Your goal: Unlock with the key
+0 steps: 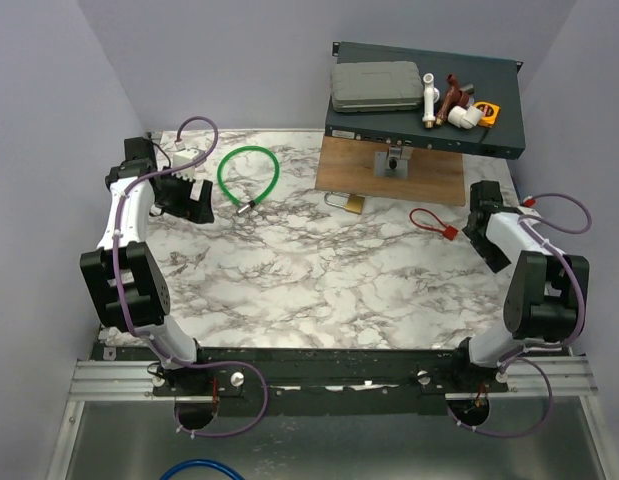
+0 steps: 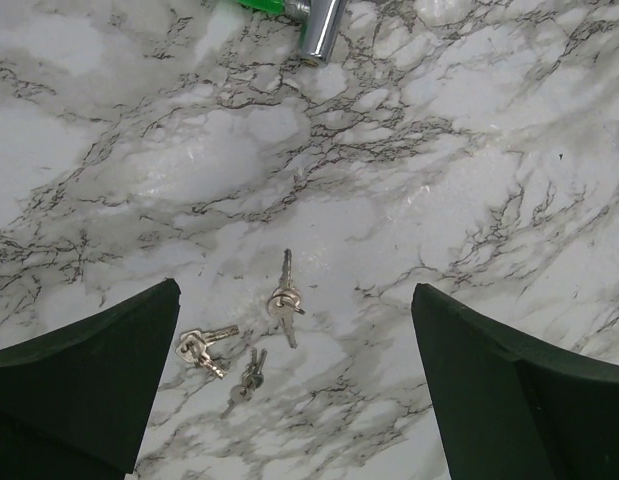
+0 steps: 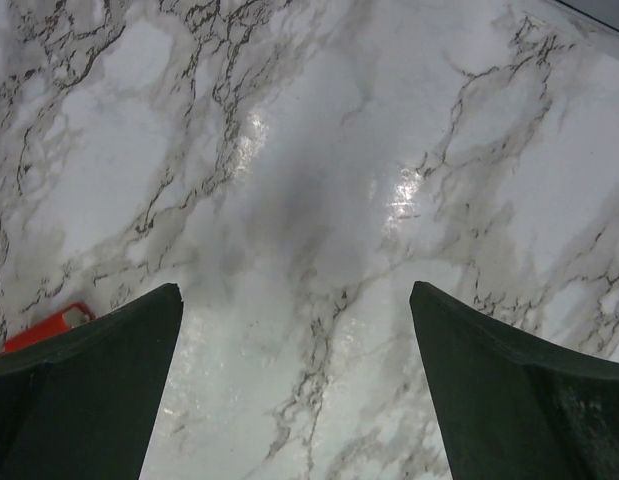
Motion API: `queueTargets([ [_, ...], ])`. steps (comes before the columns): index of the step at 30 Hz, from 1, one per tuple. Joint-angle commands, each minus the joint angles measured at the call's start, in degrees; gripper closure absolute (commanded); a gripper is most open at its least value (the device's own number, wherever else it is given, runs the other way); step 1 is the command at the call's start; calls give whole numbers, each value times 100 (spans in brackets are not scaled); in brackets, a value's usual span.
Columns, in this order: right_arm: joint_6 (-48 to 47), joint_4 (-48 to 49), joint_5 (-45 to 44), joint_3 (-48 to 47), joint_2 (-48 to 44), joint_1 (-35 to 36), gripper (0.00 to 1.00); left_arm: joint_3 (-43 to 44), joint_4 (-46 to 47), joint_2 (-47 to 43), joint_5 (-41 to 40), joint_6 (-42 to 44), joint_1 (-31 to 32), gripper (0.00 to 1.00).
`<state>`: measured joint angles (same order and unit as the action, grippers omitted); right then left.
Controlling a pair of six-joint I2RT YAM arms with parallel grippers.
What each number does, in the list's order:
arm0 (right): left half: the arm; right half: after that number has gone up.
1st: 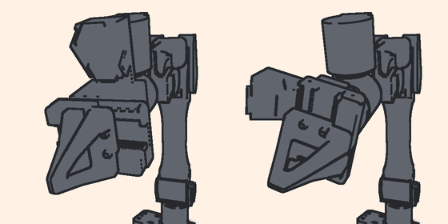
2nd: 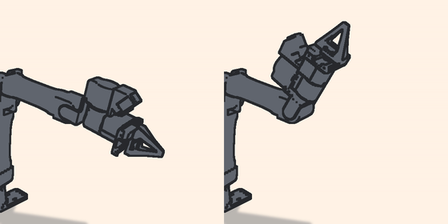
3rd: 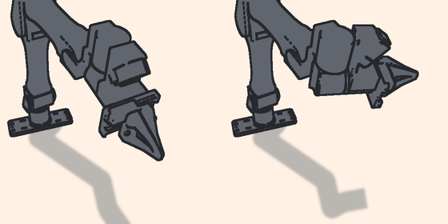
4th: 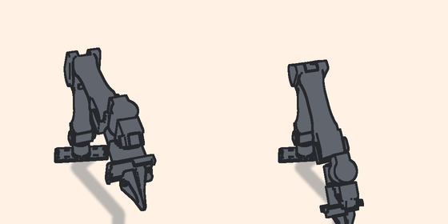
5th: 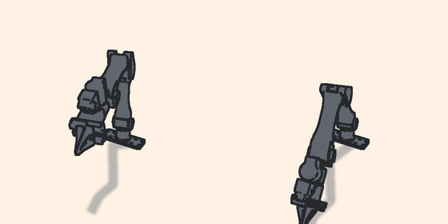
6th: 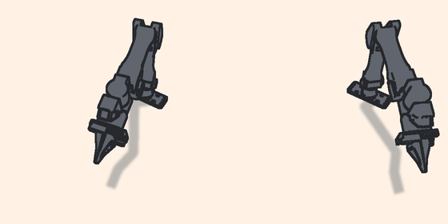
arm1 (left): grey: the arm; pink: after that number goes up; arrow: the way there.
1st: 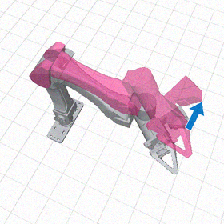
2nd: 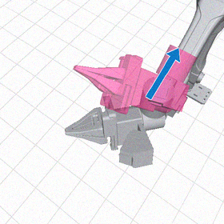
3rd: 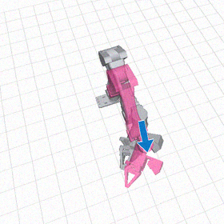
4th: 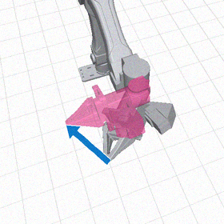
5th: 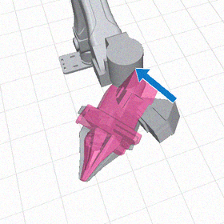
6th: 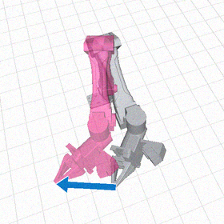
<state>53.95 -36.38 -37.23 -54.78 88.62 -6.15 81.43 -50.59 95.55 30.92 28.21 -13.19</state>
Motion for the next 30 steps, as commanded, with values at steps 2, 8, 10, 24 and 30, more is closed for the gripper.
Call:
queueTargets([
  [2, -1, 436, 301, -97, 276, -158, 3, 282, -424, 216, 477, 348, -103, 1],
  [8, -319, 775, 643, 132, 125, 432, 8, 270, -583, 297, 435, 654, -123, 5],
  [10, -295, 670, 511, -47, 191, 919, 8, 292, -724, 346, 434, 710, -147, 10],
  [24, -568, 1499, 974, 257, -346, 2116, 9, -268, -783, 17, -266, 738, -243, 16],
  [30, -793, 1932, 919, 136, -279, 2651, 14, -496, -651, -11, -606, 501, -132, 36],
])
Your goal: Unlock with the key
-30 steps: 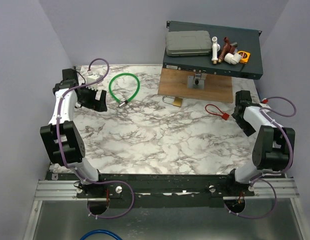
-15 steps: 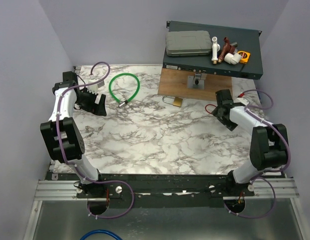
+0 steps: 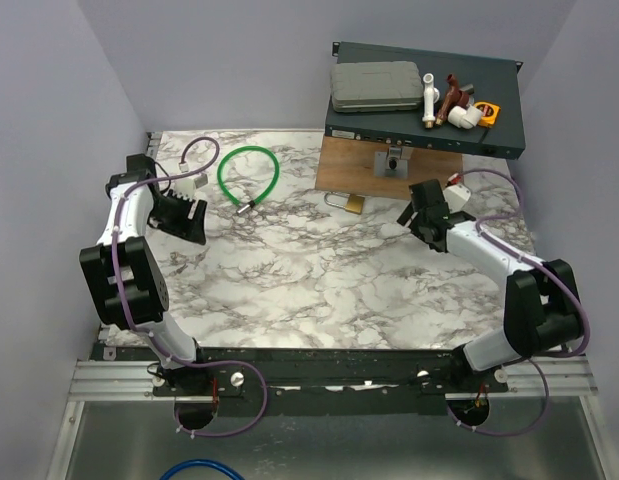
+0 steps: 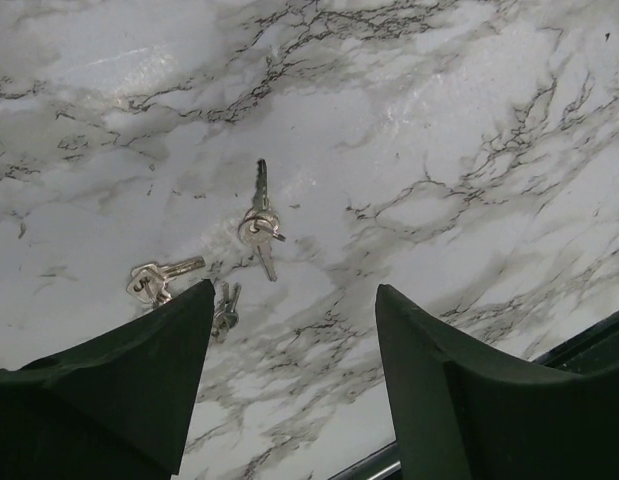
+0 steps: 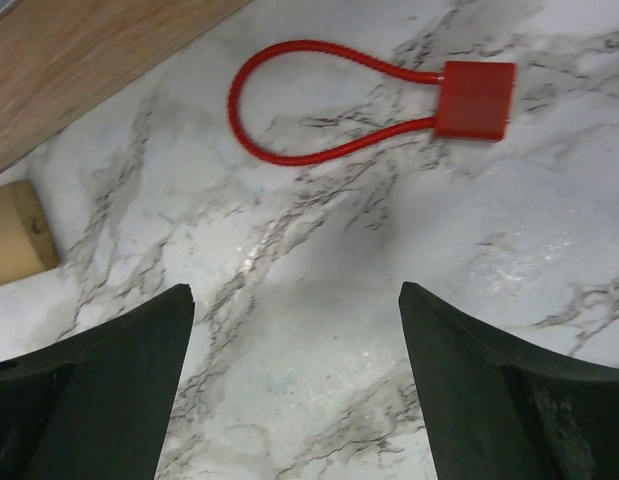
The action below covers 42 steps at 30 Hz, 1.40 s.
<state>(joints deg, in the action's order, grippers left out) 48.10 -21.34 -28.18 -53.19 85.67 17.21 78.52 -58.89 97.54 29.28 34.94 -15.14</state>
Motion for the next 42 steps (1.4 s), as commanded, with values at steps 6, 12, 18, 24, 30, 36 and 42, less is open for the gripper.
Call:
queueTargets([
  [6, -347, 751, -169, 102, -133, 968, 22, -765, 822, -154, -1021, -618, 458, 51],
  [12, -632, 1080, -242, 181, -245, 1185, 24, -1113, 1467, -250, -1609, -866, 712, 59],
  [18, -715, 1359, -50, 256, -268, 1234, 25, -1347, 1861, -206, -1789, -894, 916, 66],
  [24, -904, 1546, -96, 239, -353, 1417, 26, -1579, 2152, -108, -1940, -902, 968, 70],
  [30, -933, 1623, -118, 238, -392, 1587, 27, -1759, 2336, -136, -2040, -887, 968, 73],
  [36, -1024, 1642, -174, 304, -594, 1648, 27, -1730, 2291, -92, -2262, -926, 1068, 78],
  [42, -1074, 1632, -251, 490, -1190, 1654, 27, -1727, 2242, -39, -2661, -1062, 1232, 85],
])
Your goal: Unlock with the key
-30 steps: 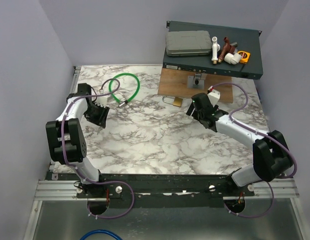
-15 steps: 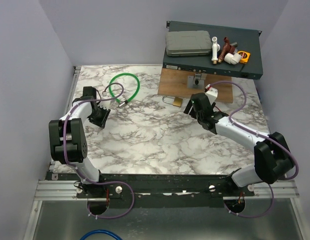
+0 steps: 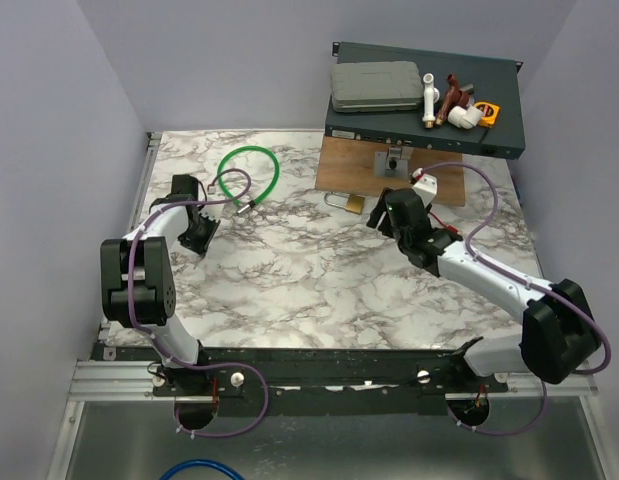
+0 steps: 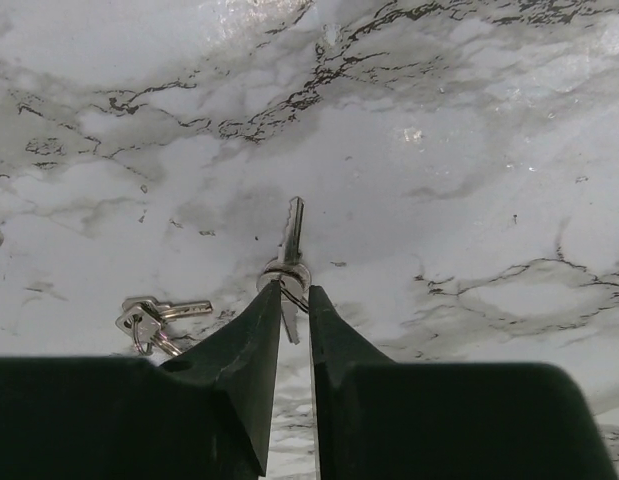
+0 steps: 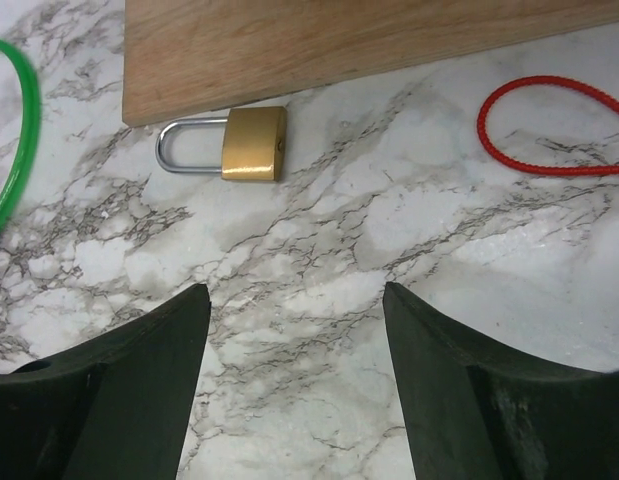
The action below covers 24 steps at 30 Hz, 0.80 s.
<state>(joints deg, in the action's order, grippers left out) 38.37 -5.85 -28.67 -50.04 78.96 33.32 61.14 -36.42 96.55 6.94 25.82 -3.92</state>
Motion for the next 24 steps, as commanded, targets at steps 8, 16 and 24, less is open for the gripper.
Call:
queueTargets([
  [8, -77, 56, -258, 505, -802, 43, 31, 160, -486, 136, -342, -386, 375, 100],
  [16, -80, -21, -403, 778, -1288, 43, 33, 432, -1060, -447, 495, -864, 1245, 100],
  [24, -57, -136, -555, 882, -1508, 43, 34, 490, -1192, -360, 1333, -1149, 2083, 100],
])
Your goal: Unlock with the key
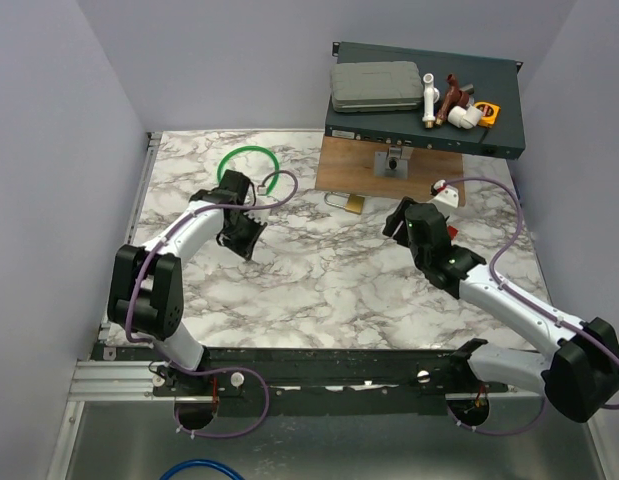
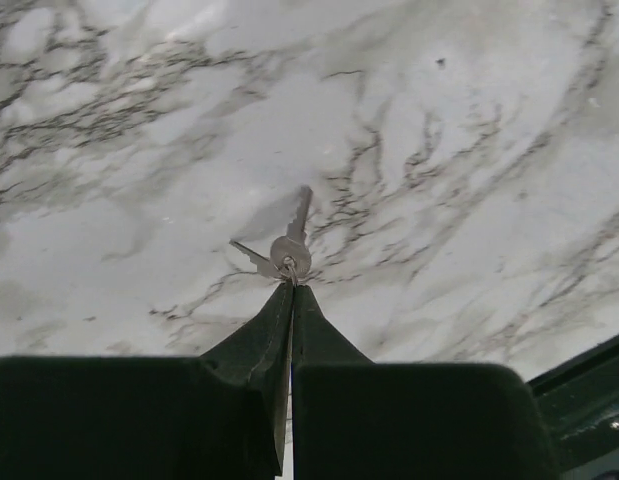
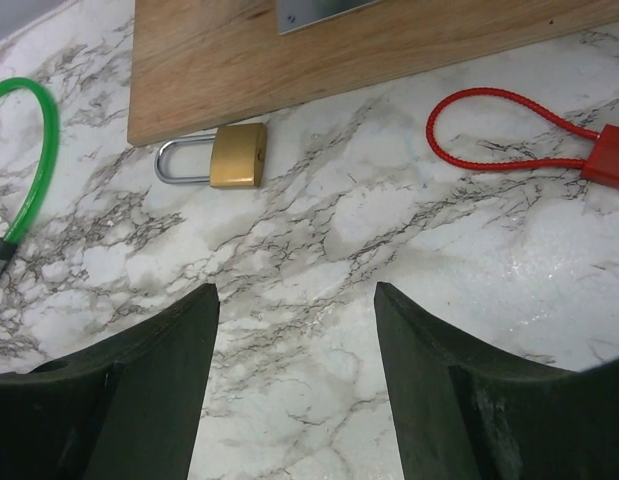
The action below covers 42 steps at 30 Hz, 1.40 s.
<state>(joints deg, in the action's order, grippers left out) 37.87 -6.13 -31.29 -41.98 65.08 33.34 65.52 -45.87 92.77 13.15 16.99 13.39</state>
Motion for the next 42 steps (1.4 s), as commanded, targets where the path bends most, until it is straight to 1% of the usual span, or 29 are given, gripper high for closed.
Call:
queueTargets([
  [1, -7, -115, -309, 75, -125, 41, 34, 42, -217, 42, 799, -284, 433, 100],
  [4, 3, -121, -301, 60, -115, 45, 34, 126, -142, 171, 1050, -350, 706, 100],
  [7, 12, -119, -231, 3, -22, 41, 34, 420, -248, 259, 1294, -413, 903, 100],
  [8, 19, -126, -205, -18, 15, 41, 34, 518, -276, 224, 1450, -454, 940, 97],
  [9, 23, -119, -170, -34, 53, 41, 34, 579, -310, 163, 1592, -468, 970, 84],
  [10, 11, -104, -128, -51, 92, 47, 34, 638, -353, 96, 1772, -465, 985, 68],
  [11, 10, -93, -80, -69, 124, 48, 34, 688, -422, 23, 1922, -428, 999, 47],
  [12, -6, -70, -44, -80, 173, 54, 34, 764, -555, -35, 2015, -367, 1000, 31],
  [14, -65, 7, -13, -100, 237, 128, 33, 884, -823, -164, 2086, -224, 979, 9],
  [15, -111, 71, -16, -124, 276, 223, 32, 928, -966, -263, 2095, -127, 937, 2],
  [17, -252, 150, -27, -236, 415, 445, 31, 993, -1258, -530, 2067, 73, 730, 1],
  [19, -388, 207, -136, -435, 683, 769, 30, 1013, -1476, -863, 1847, 221, 358, 1],
  [22, -559, 357, -179, -742, 1088, 1229, 28, 873, -1434, -1260, 827, 243, -489, 1],
  [24, -654, 487, 103, -982, 1355, 1385, 27, 690, -1241, -1397, 1, 216, -1065, 1],
  [27, -796, 551, 651, -1396, 1874, 1561, 26, 419, -795, -1544, -407, 61, -1978, 1],
  [29, -992, 682, 1117, -1724, 2277, 1704, 26, 289, -587, -1614, -395, -56, -2324, 1],
  [30, -1173, 742, 1321, -1962, 2549, 1799, 25, 245, -514, -1661, -260, -135, -2452, 1],
  [33, -1691, 677, 1721, -2915, 3453, 2131, 23, 128, -284, -1840, 569, -249, -2784, 1],
  [35, -1814, 388, 2039, -3688, 4109, 2249, 22, 105, -287, -1817, 861, -160, -2867, 1],
  [37, -1795, 130, 2211, -4381, 4639, 2332, 22, -125, -178, -1802, 740, 129, -2938, 1],
  [39, -1803, 149, 2328, -4733, 4899, 2430, 22, -518, 188, -1749, 457, 449, -3129, 2],
  [42, -1971, 743, 2409, -4616, 4912, 2612, 22, -658, 446, -1228, 177, 688, -3468, 7],
])
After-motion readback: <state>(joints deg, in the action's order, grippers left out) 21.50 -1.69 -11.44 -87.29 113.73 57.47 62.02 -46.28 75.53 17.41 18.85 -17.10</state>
